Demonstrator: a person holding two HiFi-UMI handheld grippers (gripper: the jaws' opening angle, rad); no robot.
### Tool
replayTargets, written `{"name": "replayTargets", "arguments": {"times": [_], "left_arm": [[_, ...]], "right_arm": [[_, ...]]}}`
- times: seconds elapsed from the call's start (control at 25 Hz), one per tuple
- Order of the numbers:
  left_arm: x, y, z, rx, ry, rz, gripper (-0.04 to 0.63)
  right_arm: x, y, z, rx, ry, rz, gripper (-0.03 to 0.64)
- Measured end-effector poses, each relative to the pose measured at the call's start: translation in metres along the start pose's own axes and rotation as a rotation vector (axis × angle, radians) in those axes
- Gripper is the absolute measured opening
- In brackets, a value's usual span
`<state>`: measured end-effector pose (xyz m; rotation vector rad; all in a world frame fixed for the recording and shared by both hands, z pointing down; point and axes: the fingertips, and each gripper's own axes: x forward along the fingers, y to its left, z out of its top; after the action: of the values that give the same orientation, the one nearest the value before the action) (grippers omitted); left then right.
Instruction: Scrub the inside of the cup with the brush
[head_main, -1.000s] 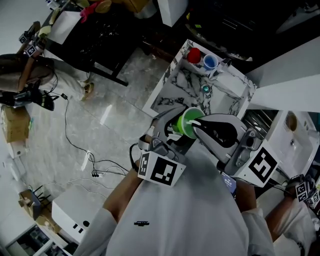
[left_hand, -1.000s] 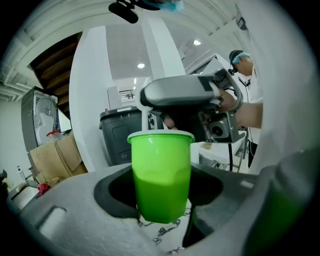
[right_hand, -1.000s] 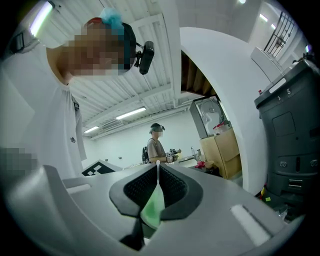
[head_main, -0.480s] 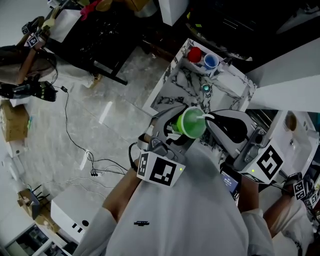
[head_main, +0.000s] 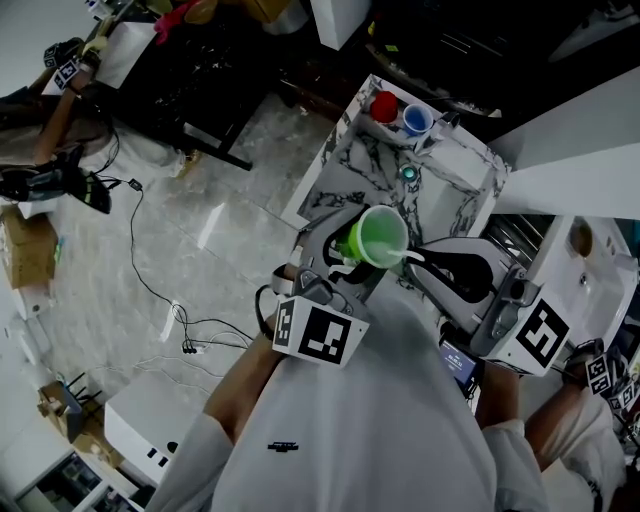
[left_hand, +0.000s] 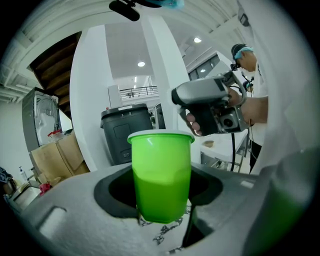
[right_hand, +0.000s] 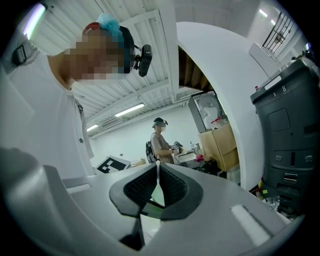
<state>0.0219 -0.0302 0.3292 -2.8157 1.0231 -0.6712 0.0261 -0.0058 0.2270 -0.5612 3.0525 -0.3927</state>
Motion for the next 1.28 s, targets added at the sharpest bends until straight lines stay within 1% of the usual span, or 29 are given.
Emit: {"name": "replayTargets", "arguments": {"times": [0.12, 0.36, 0.52, 0.68, 0.96, 1.04, 1.2, 1.28], "left_arm": [[0.001, -0.002, 0.001, -0.001, -0.001, -0.007, 0.259], [0.002, -0.010, 0.001, 0.003, 0.001, -0.023, 0.259], [0.000, -0.013, 0.003, 0.010, -0.006, -0.036, 0.259], [-0.001, -0.012, 0.005, 0.014, -0.016, -0.033, 0.259], [-0.001, -0.011, 0.007, 0.012, -0.017, -0.029, 0.259], [0.001, -0.009, 0.010, 0.015, -0.022, -0.029, 0.259], [0.006, -0.009, 0.012, 0.019, -0.034, -0.033, 0.259], [0.008, -0.012, 0.010, 0.018, -0.029, -0.040, 0.259]], "right_arm": [[0.005, 0.007, 0.000, 0.034, 0.002, 0.026, 0.020], [0.012, 0.002, 0.013, 0.012, -0.032, 0.026, 0.020], [0.012, -0.008, 0.017, -0.021, -0.037, -0.001, 0.020], [0.008, -0.020, 0.013, -0.073, -0.018, -0.044, 0.020], [-0.018, -0.029, 0.012, -0.028, -0.014, -0.097, 0.020], [-0.023, -0.028, 0.011, -0.022, -0.002, -0.094, 0.020], [-0.024, -0.015, 0.006, -0.027, 0.027, -0.051, 0.020], [-0.023, -0.006, 0.003, -0.007, 0.031, -0.035, 0.020]]}}
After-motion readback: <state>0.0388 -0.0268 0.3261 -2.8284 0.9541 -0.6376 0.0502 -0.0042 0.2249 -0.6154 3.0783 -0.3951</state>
